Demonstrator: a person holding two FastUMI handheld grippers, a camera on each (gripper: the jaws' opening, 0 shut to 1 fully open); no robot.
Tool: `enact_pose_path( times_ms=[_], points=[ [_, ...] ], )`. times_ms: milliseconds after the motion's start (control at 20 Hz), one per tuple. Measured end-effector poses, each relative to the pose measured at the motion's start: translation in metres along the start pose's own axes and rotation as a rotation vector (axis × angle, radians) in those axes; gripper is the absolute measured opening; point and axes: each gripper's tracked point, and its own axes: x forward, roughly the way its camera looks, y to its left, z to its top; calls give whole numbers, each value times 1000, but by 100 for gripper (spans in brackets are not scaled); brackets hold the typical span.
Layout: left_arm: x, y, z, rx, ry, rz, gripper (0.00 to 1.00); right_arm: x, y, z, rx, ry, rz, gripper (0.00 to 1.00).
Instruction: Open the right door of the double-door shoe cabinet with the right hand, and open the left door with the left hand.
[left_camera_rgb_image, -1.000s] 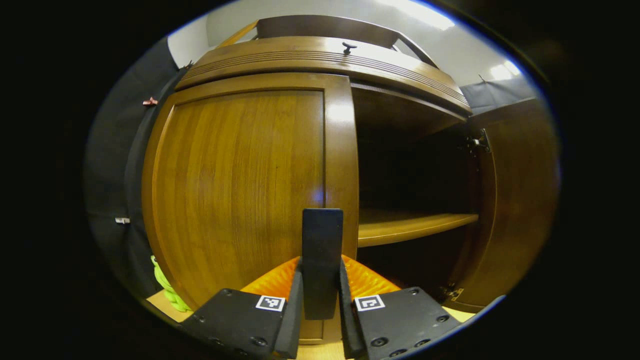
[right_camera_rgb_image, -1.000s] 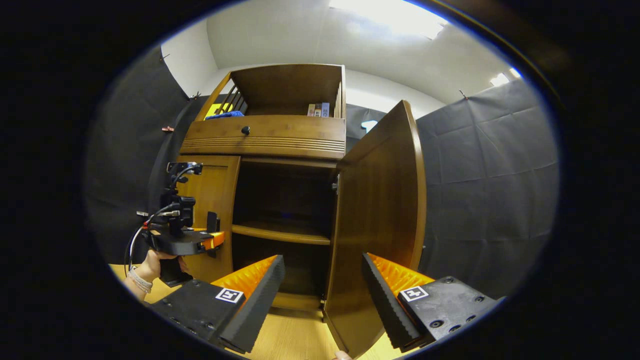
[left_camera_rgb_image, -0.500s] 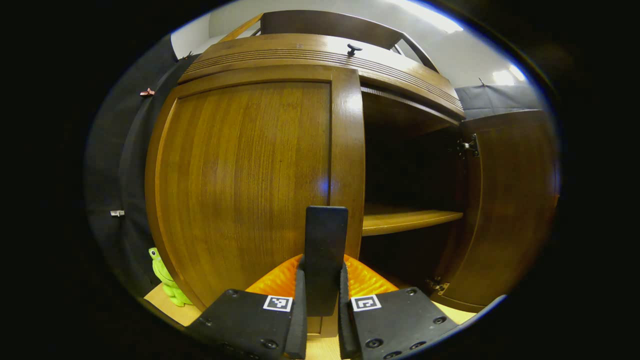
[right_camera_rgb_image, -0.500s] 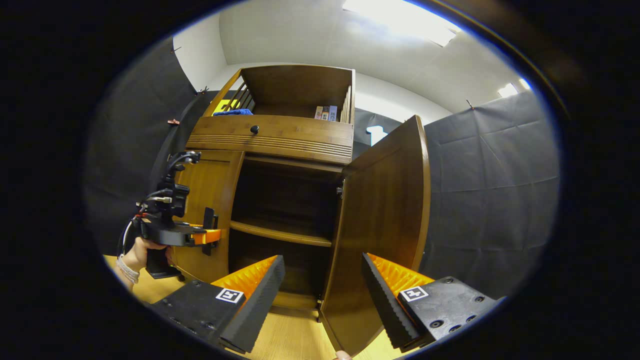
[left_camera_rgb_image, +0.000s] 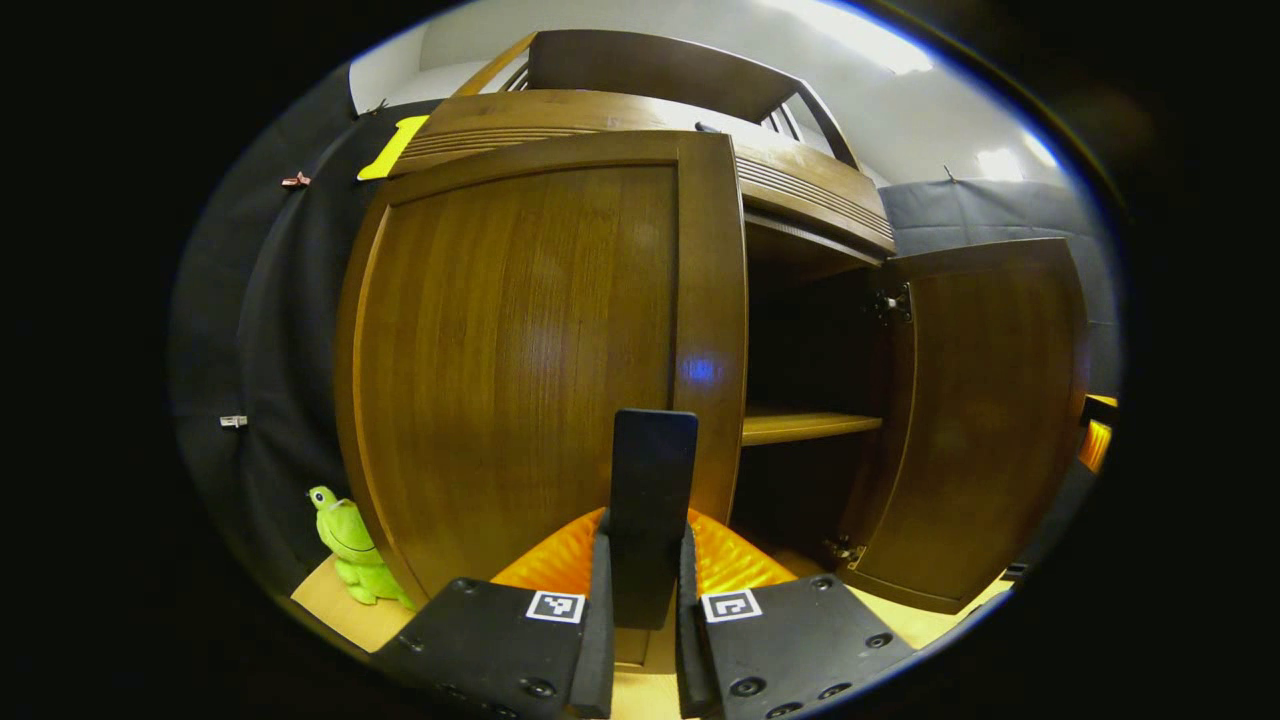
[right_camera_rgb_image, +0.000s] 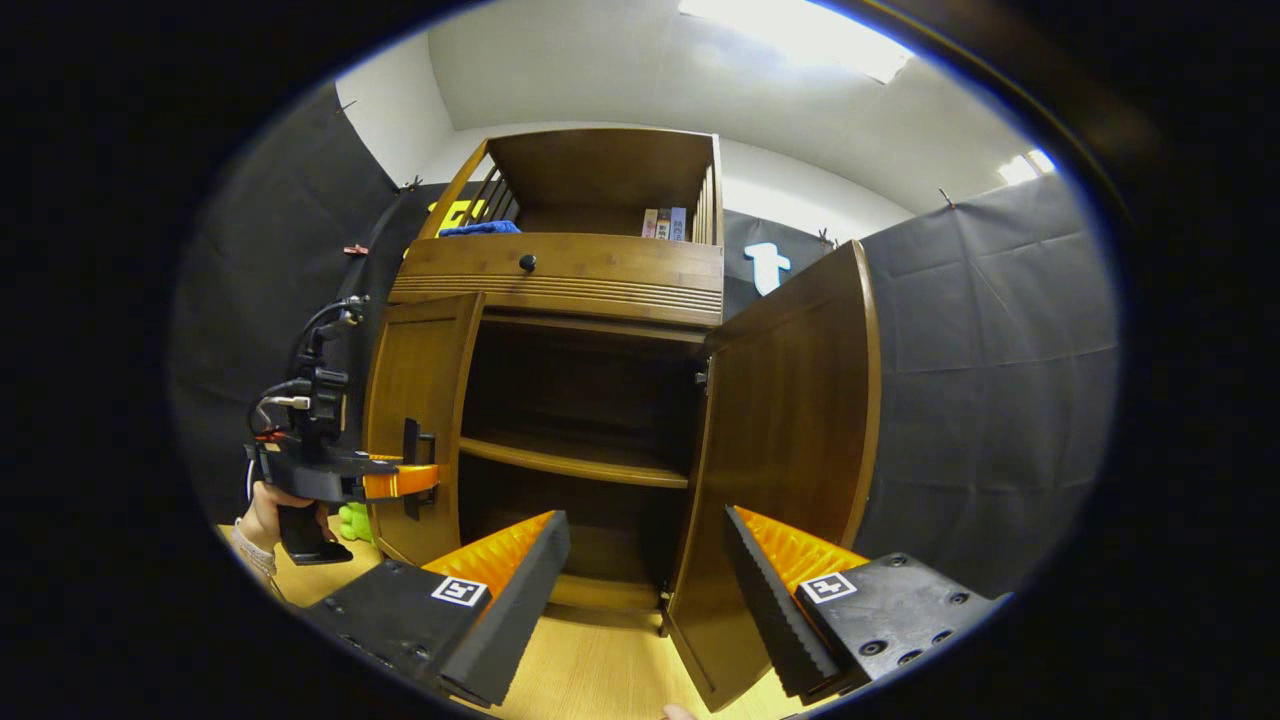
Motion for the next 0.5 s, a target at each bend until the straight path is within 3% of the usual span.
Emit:
enact_pose_path(
  times_ms=[300, 500],
  points=[
    [-27, 6, -2, -11, 1, -29, 29, -12, -1, -8, 30, 46, -8, 98],
    [-47, 13, -4, -7, 0, -28, 29, -22, 13, -11, 65, 67, 38, 98]
  ],
)
